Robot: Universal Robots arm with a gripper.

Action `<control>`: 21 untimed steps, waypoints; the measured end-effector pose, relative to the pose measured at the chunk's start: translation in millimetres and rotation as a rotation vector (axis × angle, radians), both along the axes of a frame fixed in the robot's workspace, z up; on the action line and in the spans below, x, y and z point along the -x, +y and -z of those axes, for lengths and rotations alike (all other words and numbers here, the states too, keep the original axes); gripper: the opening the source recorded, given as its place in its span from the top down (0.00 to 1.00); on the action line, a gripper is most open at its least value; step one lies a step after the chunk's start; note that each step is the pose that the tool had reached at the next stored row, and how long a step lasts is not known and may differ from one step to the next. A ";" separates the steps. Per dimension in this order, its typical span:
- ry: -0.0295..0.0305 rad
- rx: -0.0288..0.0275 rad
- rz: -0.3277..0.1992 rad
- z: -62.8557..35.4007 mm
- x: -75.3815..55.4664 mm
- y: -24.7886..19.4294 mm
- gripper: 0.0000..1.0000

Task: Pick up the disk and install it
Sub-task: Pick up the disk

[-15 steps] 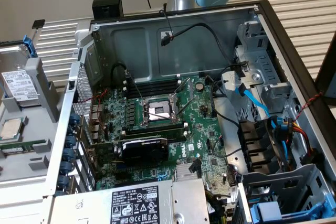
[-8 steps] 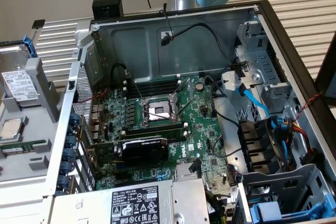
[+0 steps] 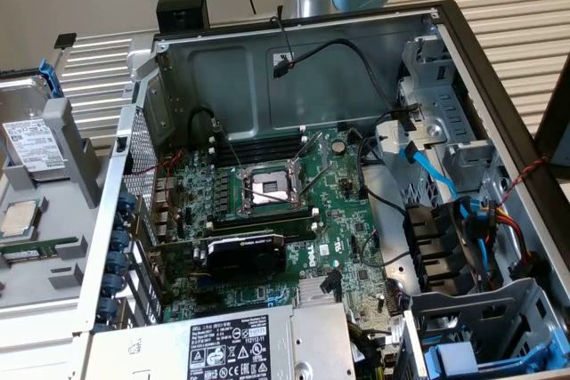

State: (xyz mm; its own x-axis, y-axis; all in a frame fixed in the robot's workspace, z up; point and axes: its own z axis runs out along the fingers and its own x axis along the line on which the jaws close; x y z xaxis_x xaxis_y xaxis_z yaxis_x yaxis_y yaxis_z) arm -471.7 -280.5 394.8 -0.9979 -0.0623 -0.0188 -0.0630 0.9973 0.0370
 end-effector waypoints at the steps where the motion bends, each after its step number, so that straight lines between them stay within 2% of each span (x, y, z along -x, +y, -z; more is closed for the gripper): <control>1: -0.0001 -0.0001 -0.019 0.0 0.0 0.0 0.89; 15: 0.0000 0.0000 -0.273 0.0 0.0 0.0 0.89; 16: -0.0001 0.0000 -0.310 0.1 0.0 0.0 0.89; 21: 0.0000 -0.0001 -0.401 0.1 0.0 0.0 0.89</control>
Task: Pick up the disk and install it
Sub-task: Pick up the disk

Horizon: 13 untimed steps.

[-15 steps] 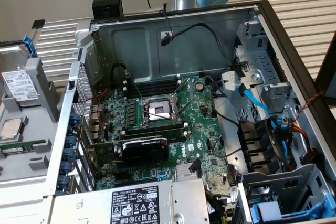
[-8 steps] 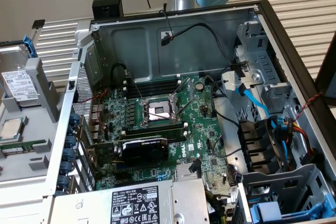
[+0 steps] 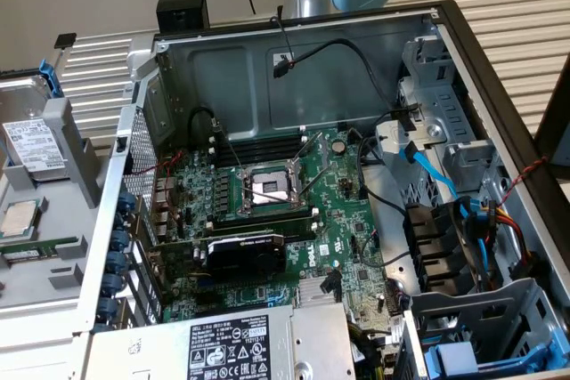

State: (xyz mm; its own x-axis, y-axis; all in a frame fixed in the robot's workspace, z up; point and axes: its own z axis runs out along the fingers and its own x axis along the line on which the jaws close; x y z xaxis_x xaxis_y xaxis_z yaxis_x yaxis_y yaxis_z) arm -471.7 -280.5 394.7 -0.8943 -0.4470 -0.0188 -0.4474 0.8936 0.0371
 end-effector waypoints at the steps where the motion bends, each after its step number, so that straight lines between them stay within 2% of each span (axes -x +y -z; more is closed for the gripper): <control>1: 0.0000 0.0000 -0.013 0.0 0.0 0.0 0.89; 8: 0.0013 0.0000 -0.022 0.0 0.2 -0.1 0.89; 13: 0.0013 0.0000 -0.113 0.0 0.3 0.0 0.89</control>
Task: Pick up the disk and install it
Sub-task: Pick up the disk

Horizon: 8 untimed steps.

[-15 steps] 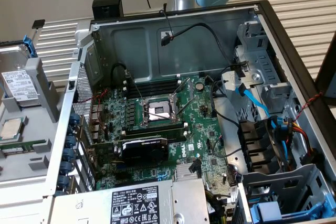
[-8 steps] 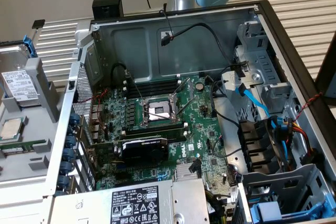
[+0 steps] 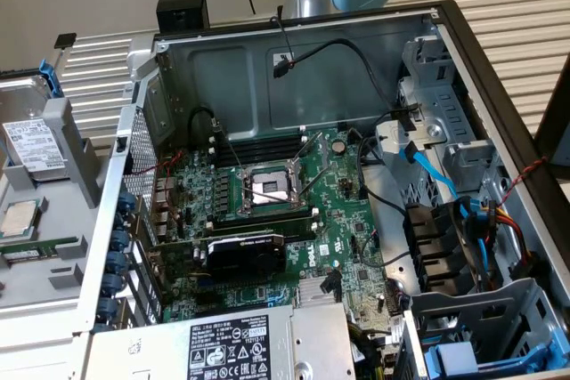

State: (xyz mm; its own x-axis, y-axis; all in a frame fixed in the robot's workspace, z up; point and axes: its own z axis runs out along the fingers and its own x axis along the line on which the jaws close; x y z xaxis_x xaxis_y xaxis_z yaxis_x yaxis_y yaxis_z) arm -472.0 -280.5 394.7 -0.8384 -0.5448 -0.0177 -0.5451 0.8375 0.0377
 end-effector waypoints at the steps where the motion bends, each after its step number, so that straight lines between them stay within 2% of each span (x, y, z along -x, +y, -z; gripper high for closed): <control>1: 0.0000 0.0000 -0.018 0.0 0.0 0.0 0.89; 8: -0.0001 0.0000 -0.145 0.3 0.0 0.0 0.89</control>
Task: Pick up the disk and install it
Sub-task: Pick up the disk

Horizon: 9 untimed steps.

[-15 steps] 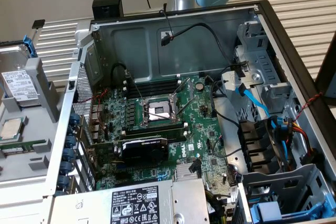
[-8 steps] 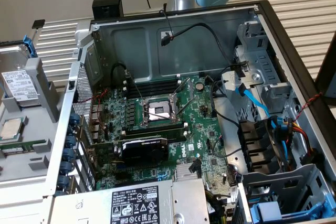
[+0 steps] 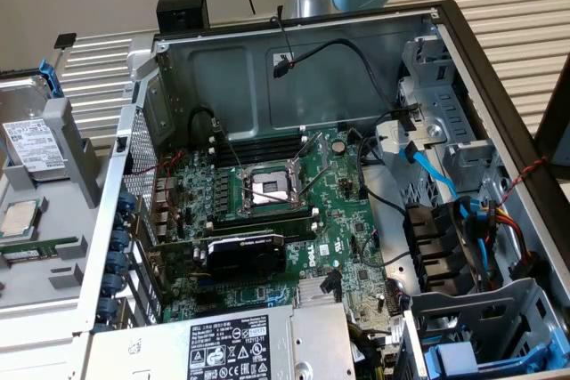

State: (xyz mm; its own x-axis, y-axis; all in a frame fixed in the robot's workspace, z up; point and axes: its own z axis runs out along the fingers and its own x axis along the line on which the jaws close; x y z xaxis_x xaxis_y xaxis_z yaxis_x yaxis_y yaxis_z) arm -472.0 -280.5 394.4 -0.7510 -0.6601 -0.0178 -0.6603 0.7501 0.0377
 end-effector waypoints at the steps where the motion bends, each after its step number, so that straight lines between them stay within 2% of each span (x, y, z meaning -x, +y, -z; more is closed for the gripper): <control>1: 0.0000 0.0000 -0.018 0.0 0.0 0.0 0.89; 9: 0.0000 0.0001 -0.164 1.5 0.0 0.0 0.89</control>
State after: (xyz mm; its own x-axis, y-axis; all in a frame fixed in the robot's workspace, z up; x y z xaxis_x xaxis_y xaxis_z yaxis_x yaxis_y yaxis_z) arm -472.0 -280.6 392.9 -0.6330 -0.7740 -0.0177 -0.7740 0.6321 0.0376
